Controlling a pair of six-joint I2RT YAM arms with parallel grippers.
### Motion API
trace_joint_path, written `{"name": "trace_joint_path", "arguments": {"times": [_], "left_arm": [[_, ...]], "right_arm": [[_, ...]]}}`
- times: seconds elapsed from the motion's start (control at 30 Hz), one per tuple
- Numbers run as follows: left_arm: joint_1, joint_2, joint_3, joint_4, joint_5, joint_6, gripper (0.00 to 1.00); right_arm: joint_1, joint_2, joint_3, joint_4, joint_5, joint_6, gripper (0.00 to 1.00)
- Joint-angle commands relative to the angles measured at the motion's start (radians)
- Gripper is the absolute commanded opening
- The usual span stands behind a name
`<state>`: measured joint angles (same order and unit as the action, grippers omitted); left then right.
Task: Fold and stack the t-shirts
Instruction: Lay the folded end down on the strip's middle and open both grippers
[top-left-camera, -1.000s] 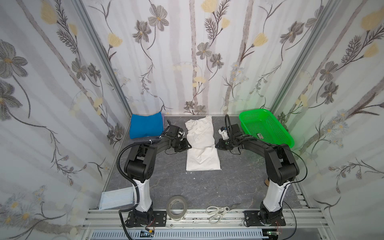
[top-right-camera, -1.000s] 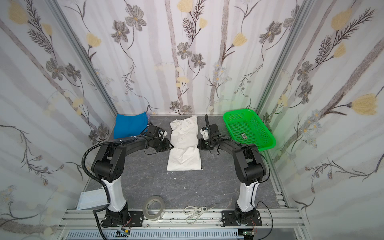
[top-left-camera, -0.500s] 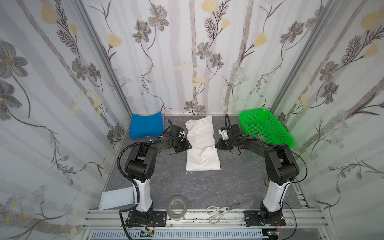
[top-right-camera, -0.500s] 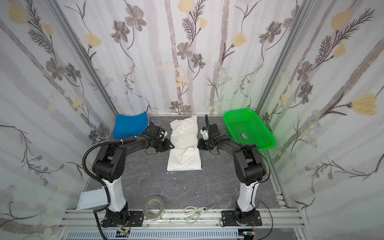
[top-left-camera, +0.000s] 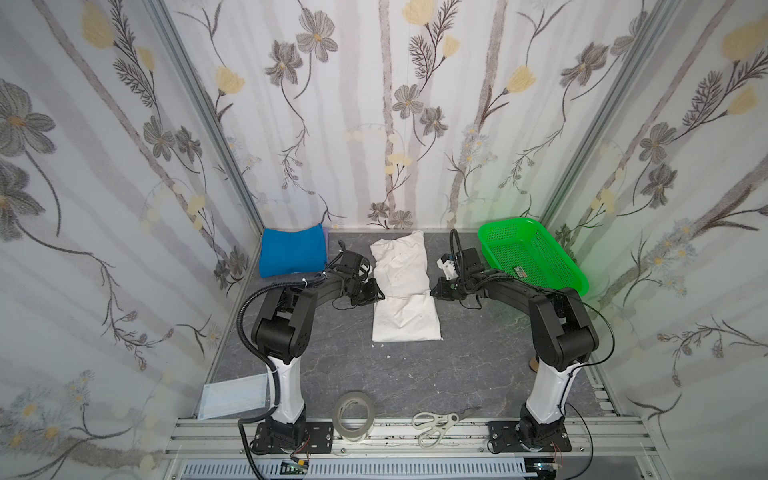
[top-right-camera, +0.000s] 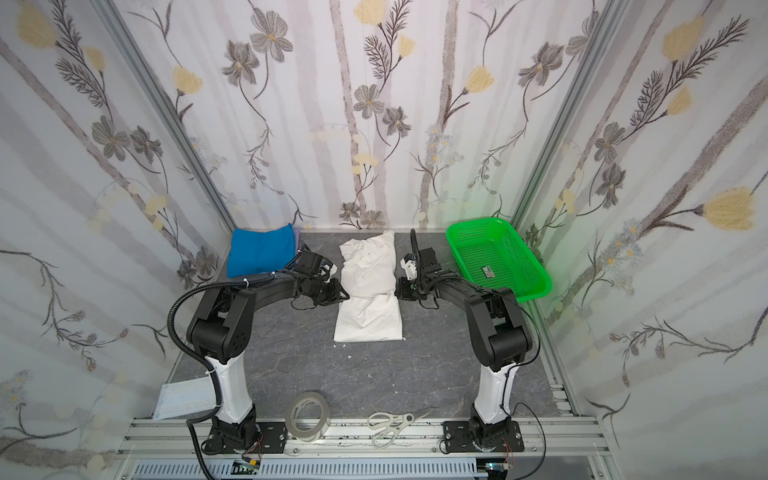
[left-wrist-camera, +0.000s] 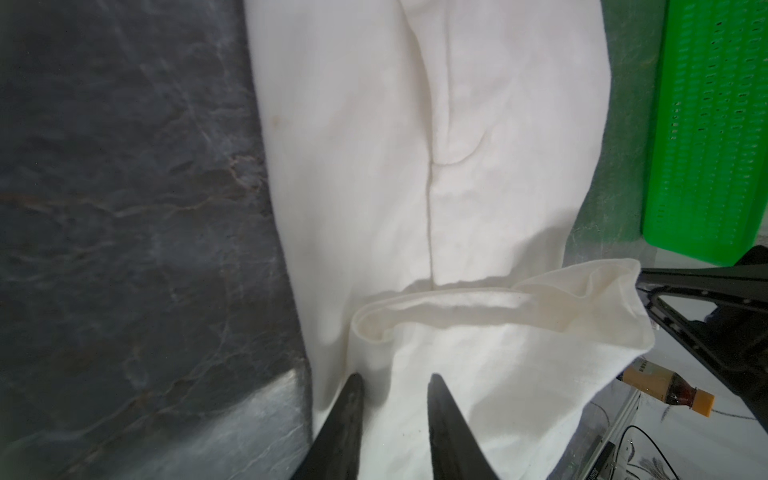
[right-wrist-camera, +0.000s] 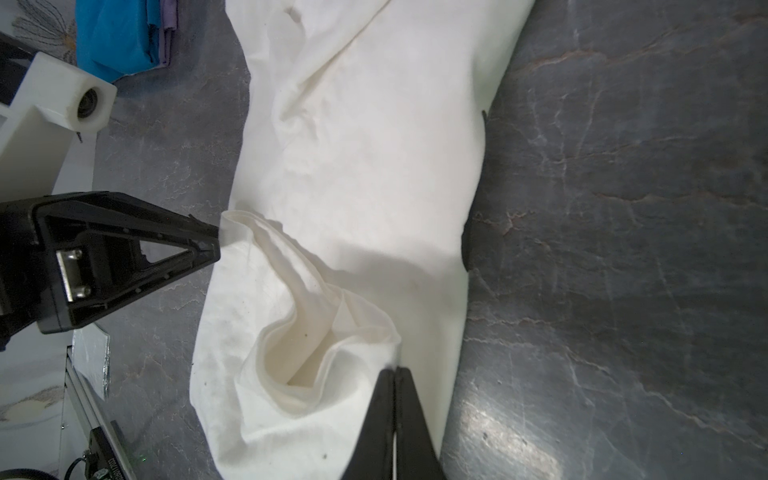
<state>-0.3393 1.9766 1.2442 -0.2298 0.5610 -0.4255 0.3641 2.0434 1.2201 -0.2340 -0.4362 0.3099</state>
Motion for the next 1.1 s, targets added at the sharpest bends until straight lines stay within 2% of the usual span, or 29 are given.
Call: {"name": "trace_joint_path", "arguments": {"times": [0.0, 0.23, 0.7, 1.07], "left_arm": [[-0.001, 0.005, 0.006, 0.020, 0.021, -0.001, 0.23], [-0.001, -0.012, 0.006, -0.001, -0.019, 0.009, 0.00], [0.027, -0.147, 0.000, -0.040, -0.079, 0.019, 0.00], [0.059, -0.070, 0.064, 0.001, -0.065, -0.004, 0.00]], "right_arm": [[0.000, -0.011, -0.005, 0.019, 0.003, -0.003, 0.00], [0.001, -0.011, -0.005, 0.023, -0.001, -0.003, 0.00], [-0.002, -0.055, 0.019, -0.017, 0.039, 0.008, 0.00], [-0.022, 0.077, 0.171, -0.059, 0.042, 0.013, 0.00]]}}
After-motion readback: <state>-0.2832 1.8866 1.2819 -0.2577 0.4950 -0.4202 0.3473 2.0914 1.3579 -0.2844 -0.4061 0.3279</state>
